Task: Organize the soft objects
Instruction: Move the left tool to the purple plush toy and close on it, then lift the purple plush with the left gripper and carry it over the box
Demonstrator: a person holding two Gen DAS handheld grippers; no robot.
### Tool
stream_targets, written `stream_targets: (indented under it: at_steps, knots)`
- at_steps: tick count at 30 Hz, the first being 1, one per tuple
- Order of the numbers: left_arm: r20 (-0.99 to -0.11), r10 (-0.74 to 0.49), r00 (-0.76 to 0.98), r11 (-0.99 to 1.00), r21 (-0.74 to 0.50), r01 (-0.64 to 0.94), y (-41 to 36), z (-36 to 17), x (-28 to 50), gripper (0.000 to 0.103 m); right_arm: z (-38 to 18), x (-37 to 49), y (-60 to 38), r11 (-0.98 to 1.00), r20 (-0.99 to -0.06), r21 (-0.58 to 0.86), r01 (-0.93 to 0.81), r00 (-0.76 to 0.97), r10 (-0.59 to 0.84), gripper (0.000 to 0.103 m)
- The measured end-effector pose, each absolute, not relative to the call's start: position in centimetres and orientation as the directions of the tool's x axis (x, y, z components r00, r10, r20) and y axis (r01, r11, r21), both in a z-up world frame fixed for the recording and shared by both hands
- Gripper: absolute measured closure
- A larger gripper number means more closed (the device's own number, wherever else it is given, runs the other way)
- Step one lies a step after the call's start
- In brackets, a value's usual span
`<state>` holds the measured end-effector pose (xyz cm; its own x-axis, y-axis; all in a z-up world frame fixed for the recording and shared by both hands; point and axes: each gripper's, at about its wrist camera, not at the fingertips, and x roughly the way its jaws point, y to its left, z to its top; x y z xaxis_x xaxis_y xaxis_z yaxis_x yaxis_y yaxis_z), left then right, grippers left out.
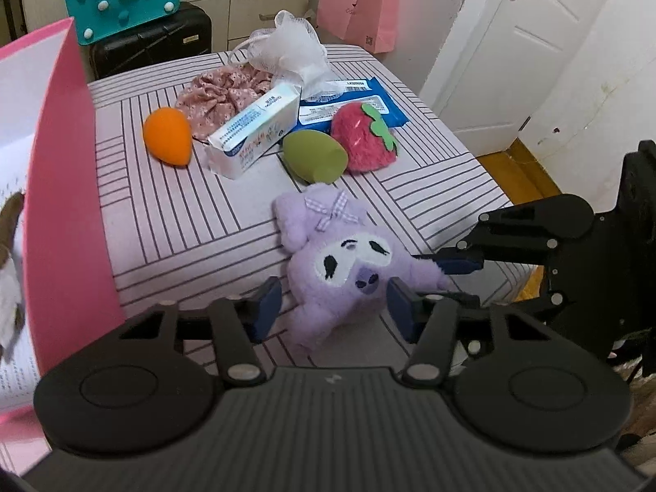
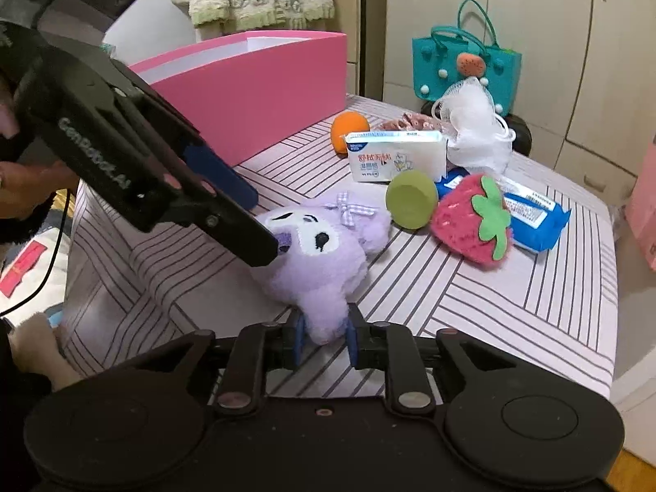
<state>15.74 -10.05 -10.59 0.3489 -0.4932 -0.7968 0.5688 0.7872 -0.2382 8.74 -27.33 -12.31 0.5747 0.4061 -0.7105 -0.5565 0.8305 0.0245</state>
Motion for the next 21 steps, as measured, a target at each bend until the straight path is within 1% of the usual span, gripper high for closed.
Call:
stream_targets:
  at_steps: [1, 2, 3, 5, 10, 13, 15, 17, 21]
  knots:
    - [-0.794, -0.499, 0.347, 0.787, -0.247, 0.566, -10.0, -10.8, 15.7, 0.056, -12.3, 8.7, -27.3, 0.827, -0.707, 0.018, -0.562, 0.577, 0.408, 0.069]
    - [-0.793, -0.506, 0.34, 0.783, -0.257, 0.566, -10.0, -11.0, 15.7, 0.061, -12.4, 8.6, -27.2, 0.821, -0.703, 0.014, -0.57, 0.578, 0.414, 0.062]
    - [-0.79, -0.518, 0.329, 0.778, -0.274, 0.566, -9.9, -11.3, 15.8, 0.063, -12.5, 8.4, -27.0, 0.815, -0.699, 0.008, -0.579, 0.58, 0.419, 0.059]
    - [-0.782, -0.53, 0.328, 0.779, -0.296, 0.553, -9.7, -11.7, 15.8, 0.064, -12.6, 8.3, -26.5, 0.808, -0.687, -0.015, -0.589, 0.594, 0.42, 0.056]
    - [-0.76, -0.531, 0.375, 0.791, -0.284, 0.542, -9.5, -12.1, 15.4, 0.066, -12.7, 8.5, -25.8, 0.821, -0.662, -0.048, -0.569, 0.633, 0.4, 0.051]
    - [-0.754, -0.539, 0.376, 0.787, -0.292, 0.543, -9.4, -12.4, 15.5, 0.068, -12.9, 8.5, -25.4, 0.828, -0.646, -0.072, -0.556, 0.659, 0.386, 0.044]
    - [-0.749, -0.549, 0.371, 0.781, -0.301, 0.547, -9.5, -12.7, 15.5, 0.071, -13.0, 8.4, -25.1, 0.825, -0.633, -0.106, -0.555, 0.678, 0.375, 0.037]
    - [-0.741, -0.546, 0.391, 0.783, -0.287, 0.551, -9.6, -12.8, 15.3, 0.071, -13.1, 8.4, -24.8, 0.823, -0.62, -0.138, -0.551, 0.696, 0.363, 0.035]
    - [-0.731, -0.544, 0.411, 0.789, -0.279, 0.548, -9.6, -12.9, 15.1, 0.071, -13.0, 8.9, -24.5, 0.83, -0.62, -0.133, -0.541, 0.699, 0.356, 0.035]
